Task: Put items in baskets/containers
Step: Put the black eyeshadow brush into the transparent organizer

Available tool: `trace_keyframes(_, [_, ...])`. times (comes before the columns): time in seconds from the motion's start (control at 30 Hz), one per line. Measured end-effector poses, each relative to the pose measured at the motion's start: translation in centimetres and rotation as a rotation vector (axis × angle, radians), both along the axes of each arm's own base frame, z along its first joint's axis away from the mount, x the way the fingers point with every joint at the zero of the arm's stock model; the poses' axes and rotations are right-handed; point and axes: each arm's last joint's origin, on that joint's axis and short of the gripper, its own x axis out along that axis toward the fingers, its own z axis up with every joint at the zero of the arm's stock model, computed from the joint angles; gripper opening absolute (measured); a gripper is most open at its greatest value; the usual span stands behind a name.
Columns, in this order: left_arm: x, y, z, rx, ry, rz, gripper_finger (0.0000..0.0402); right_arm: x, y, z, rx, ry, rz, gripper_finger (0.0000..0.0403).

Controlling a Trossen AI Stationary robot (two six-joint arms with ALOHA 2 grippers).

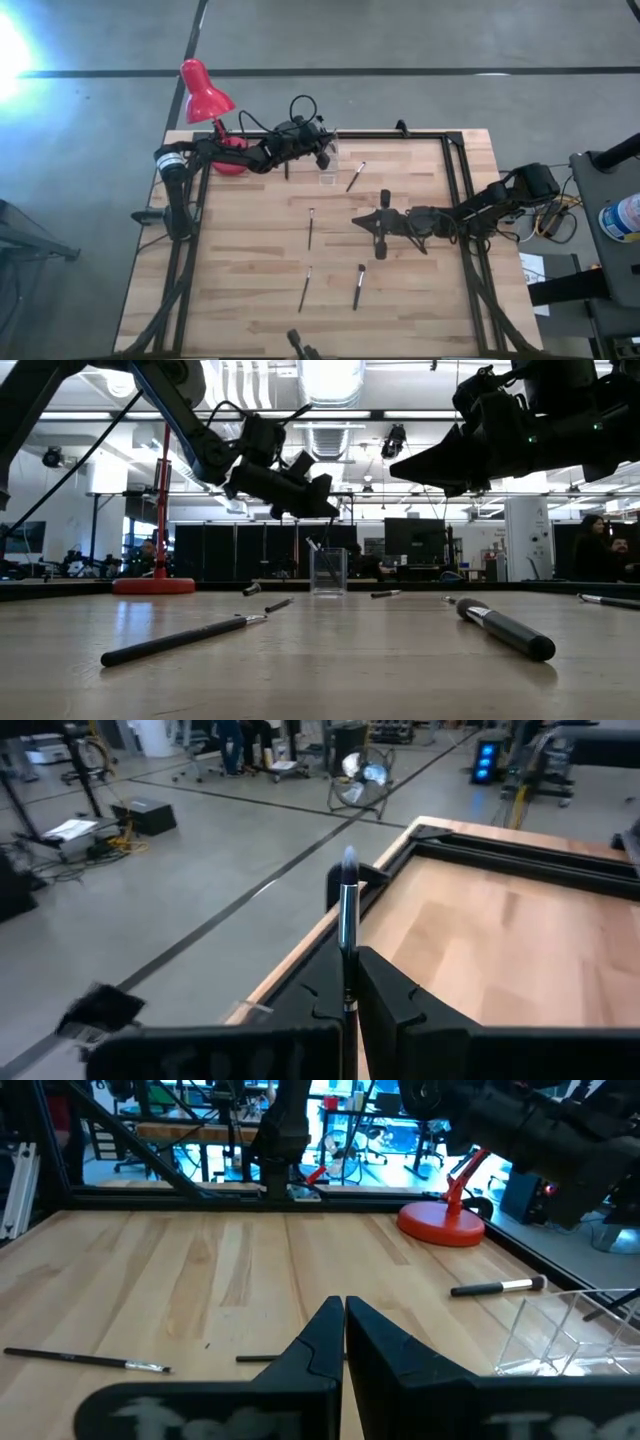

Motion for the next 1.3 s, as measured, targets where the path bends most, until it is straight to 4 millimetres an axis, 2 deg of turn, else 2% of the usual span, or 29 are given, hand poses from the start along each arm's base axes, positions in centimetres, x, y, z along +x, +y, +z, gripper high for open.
trace_keyframes(0.13, [0.1, 0.0, -0.4, -0.007, 0.004, -0.015, 0.0007, 0.0, 0.0, 0.0, 0.0, 0.0, 0.0, 0.0008])
trace_keyframes(0.47, [1.1, 0.6, -2.8, -0.039, 0.05, -0.027, 0.0007, 0.0, 0.0, 0.0, -0.001, -0.002, 0.002, 0.0008])
trace_keyframes(0.6, [1.3, 0.7, -2.9, -0.055, 0.044, -0.043, 0.0033, 0.0, 0.0, 0.0, -0.001, 0.0, 0.002, 0.0008])
trace_keyframes(0.77, [1.3, 0.7, -2.5, -0.073, 0.046, -0.04, 0.0071, 0.0, 0.0, 0.0, -0.004, 0.001, 0.003, 0.0008])
trace_keyframes(0.9, [1.3, 0.7, -2.1, -0.077, 0.064, -0.04, 0.0077, 0.0, 0.0, 0.0, -0.004, 0.001, 0.005, 0.0008])
trace_keyframes(1.03, [0.8, 0.4, -0.8, -0.055, 0.077, -0.045, 0.0078, 0.0, 0.0, 0.0, -0.003, 0.002, 0.005, 0.0008])
trace_keyframes(1.17, [0.1, -0.9, 1.3, -0.044, 0.104, -0.066, 0.0063, 0.0, 0.0, 0.0, -0.002, 0.0, 0.002, 0.0008])
trace_keyframes(1.3, [-0.8, -3.3, 2.7, -0.047, 0.123, -0.113, 0.0024, 0.8, -0.3, 0.8, 0.002, -0.029, -0.014, 0.0008])
